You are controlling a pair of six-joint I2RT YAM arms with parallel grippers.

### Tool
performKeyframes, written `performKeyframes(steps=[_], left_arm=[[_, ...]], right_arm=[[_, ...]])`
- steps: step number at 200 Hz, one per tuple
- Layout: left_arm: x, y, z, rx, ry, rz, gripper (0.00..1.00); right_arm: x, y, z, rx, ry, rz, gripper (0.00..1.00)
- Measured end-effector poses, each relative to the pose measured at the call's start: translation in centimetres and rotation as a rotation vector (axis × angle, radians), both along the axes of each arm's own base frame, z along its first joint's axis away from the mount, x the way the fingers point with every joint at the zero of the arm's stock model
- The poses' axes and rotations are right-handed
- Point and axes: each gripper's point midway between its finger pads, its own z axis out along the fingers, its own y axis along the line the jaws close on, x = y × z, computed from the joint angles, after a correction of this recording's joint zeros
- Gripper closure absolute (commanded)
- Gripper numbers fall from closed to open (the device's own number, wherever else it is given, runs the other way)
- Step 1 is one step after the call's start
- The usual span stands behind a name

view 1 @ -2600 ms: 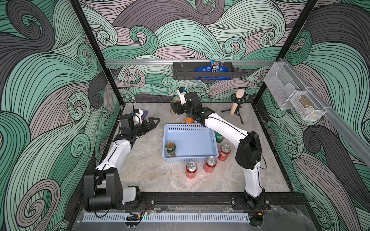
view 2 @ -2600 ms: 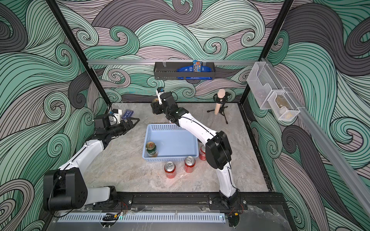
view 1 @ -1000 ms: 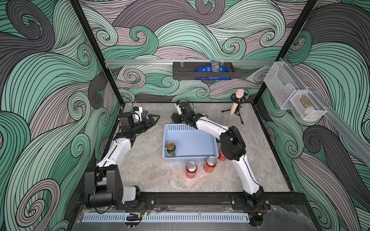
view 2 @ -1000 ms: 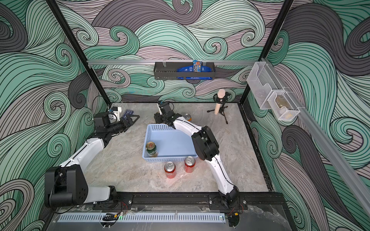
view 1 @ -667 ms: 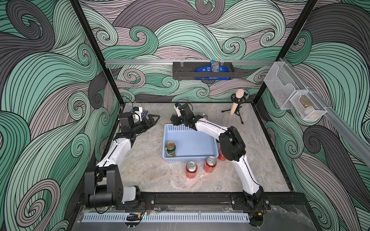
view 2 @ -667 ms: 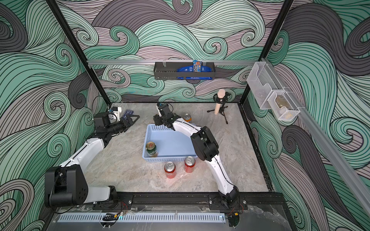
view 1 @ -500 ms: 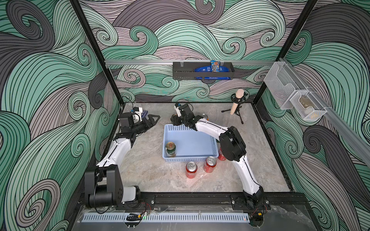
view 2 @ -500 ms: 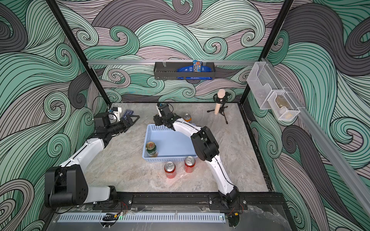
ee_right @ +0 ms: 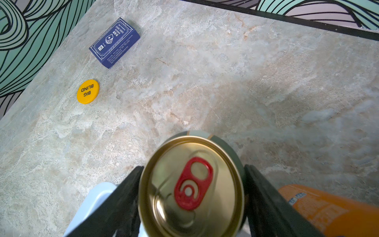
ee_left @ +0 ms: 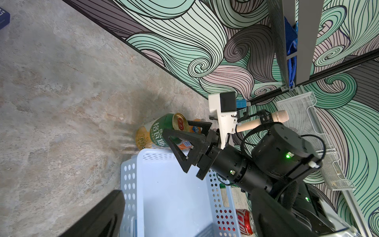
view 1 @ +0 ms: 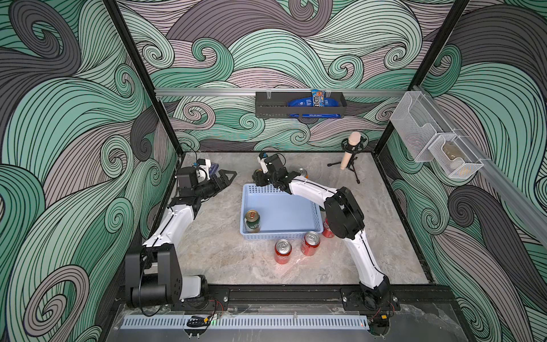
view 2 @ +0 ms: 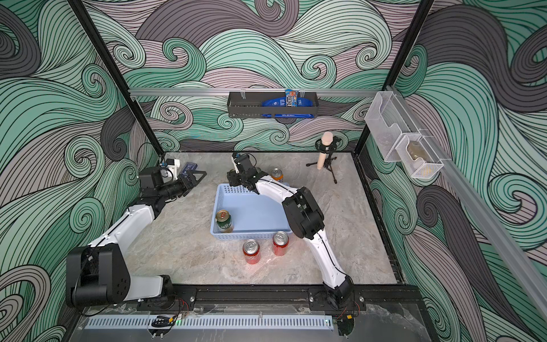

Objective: Take out the drinks from the basket
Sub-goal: Place the drink at the center of the board.

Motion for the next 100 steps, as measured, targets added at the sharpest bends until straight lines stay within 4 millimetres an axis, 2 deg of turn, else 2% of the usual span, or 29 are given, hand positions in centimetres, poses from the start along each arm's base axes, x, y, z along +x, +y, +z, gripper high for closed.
performKeyframes(steps=[54, 100], left_arm=[[0.0, 0.0, 0.0, 0.0, 0.0, 0.0, 0.01], [0.0, 0.0, 0.0, 0.0, 0.001, 0.0, 0.01]], right_arm=[[-0.1, 0.2, 0.1, 0.005, 0.001, 0.008, 0.21], [-0.2, 0.4, 1.7, 0.027, -0.018, 0.015, 0.17]])
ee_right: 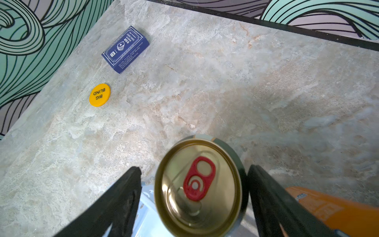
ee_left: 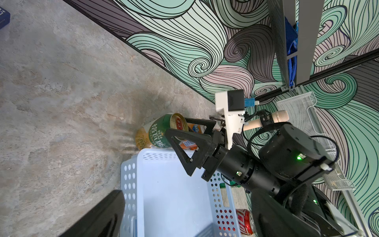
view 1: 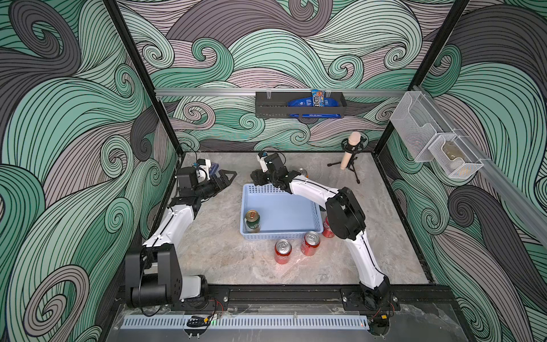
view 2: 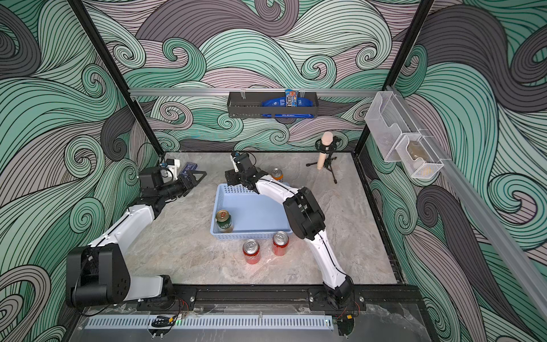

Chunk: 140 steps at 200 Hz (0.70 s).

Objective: Take out the drinks from the basket
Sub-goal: Place the drink at the center of the board.

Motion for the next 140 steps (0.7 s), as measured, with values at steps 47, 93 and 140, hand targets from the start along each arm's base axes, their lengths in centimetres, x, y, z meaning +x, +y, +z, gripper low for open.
performKeyframes(steps=[47, 93, 140], left_arm=[[0.0, 0.0, 0.0, 0.0, 0.0, 0.0, 0.01], [0.0, 0.0, 0.0, 0.0, 0.0, 0.001, 0.01], [-0.2, 0.0, -0.6, 0.0, 0.014, 0.003, 0.01]], right_arm=[[-0.1, 0.0, 1.9, 0.021, -0.024, 0.003, 0.12], [-0.3, -0.1, 3.5, 0.036, -0.042, 0.004, 0.07], [-1.2, -0.3, 4.6, 0.035, -0.056, 0.007, 0.05]])
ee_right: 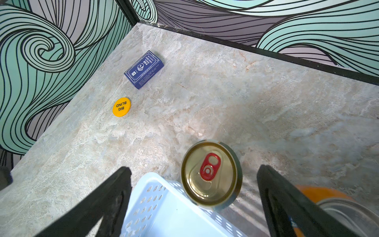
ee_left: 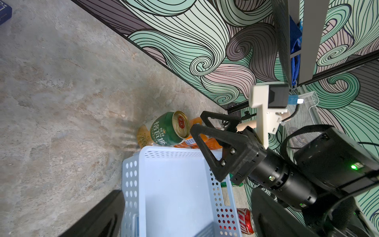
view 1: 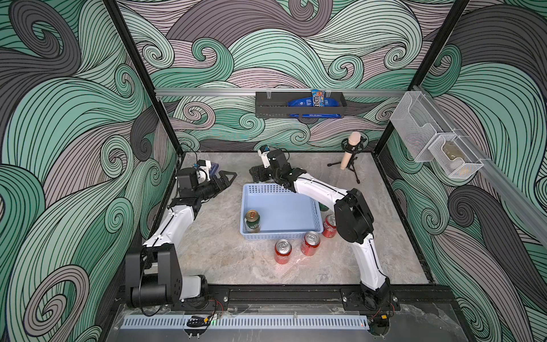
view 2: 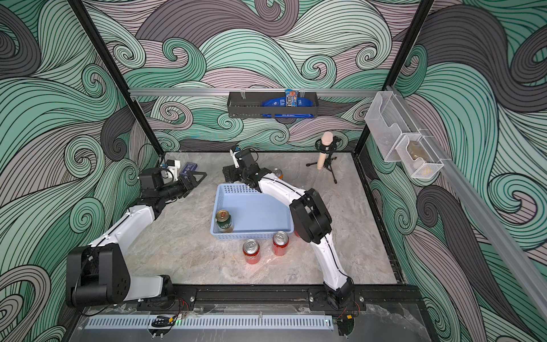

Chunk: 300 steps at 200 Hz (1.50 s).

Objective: Take out the drinks from the basket
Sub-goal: Place the drink at the center of the board, then pick up the drink from the basket.

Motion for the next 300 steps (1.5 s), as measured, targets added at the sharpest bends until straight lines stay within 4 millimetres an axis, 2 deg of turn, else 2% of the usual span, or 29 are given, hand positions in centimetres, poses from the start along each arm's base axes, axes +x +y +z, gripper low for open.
performKeyframes(steps=[42, 75, 117, 152, 181, 202, 226, 264, 300], left_arm=[[-0.1, 0.0, -0.3, 0.0, 0.007, 0.002, 0.01], [-0.5, 0.0, -0.4, 0.001, 0.005, 0.003, 0.01], [-1.1, -1.2, -0.7, 0.034, 0.002, -0.009, 0.01], [-1.7, -2.4, -1.8, 0.104, 0.026, -0.021, 0.01], [-2.2, -1.9, -2.3, 0.165, 0.041, 0.008, 0.01], [-2.6, -1.3, -1.7, 0.197, 0.028, 0.031, 0.01], [-3.0, -0.9, -0.9, 0.214, 0.0, 0.051, 0.01], [-4.4, -0.6, -2.3, 0.22, 0.015, 0.071, 0.01], [-4.4, -0.3, -2.5, 0.227, 0.019, 0.082, 0.01]], right_arm=[[-0.8, 0.2, 1.7, 0.006, -0.025, 0.01, 0.05], [-2.2, -0.5, 4.4, 0.026, -0.05, 0.019, 0.06], [-5.3, -2.7, 8.6, 0.06, -0.089, 0.036, 0.05], [-9.1, -5.3, 10.2, 0.078, -0.109, 0.062, 0.04], [-12.6, -7.5, 10.4, 0.094, -0.123, 0.092, 0.02], [-14.8, -8.8, 10.0, 0.106, -0.121, 0.115, 0.02], [-16.6, -9.3, 8.9, 0.114, -0.103, 0.148, 0.01], [-19.1, -8.6, 5.9, 0.088, -0.042, 0.208, 0.0], [-20.8, -6.8, 5.2, 0.091, -0.019, 0.255, 0.0]])
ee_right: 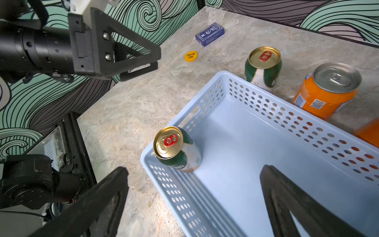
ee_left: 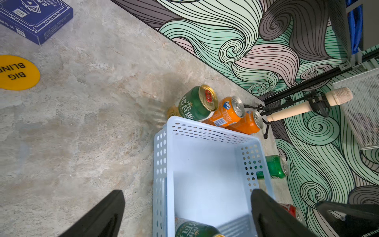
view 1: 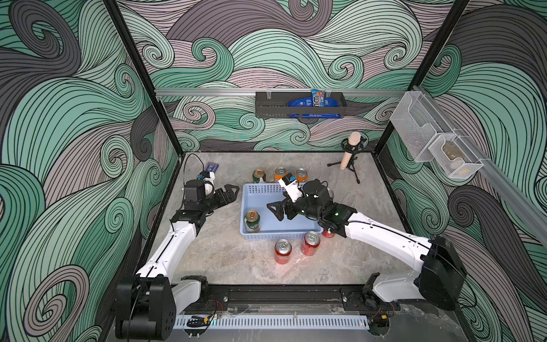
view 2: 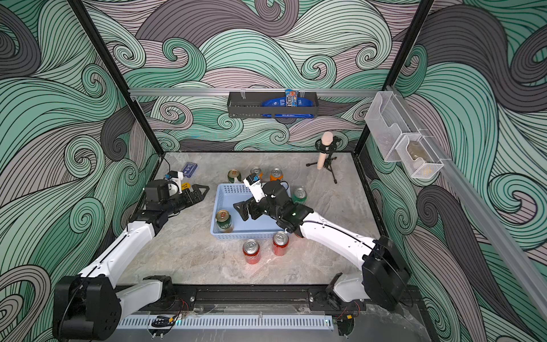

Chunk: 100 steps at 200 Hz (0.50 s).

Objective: Take out the drinks from the basket
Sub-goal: Pick up the drink from the basket.

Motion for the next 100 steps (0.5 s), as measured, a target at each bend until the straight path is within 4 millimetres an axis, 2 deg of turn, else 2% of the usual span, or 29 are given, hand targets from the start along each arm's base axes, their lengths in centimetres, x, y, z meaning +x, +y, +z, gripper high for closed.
performKeyframes(steps=[21, 65, 100], left_arm=[[0.0, 0.1, 0.0, 0.003, 0.0, 0.005, 0.01], [0.1, 0.4, 0.0, 0.004, 0.001, 0.016, 0.01], [0.2, 0.8, 0.0, 0.003, 0.0, 0.027, 0.01]], right_arm=[[-0.4, 1.3, -1.5, -0.027, 0.029, 0.017, 0.0], [0.1, 3.6, -4.8, -0.092, 0.092, 0.017, 0.01], [0.5, 4.9, -5.3, -0.114, 0.109, 0.017, 0.01]])
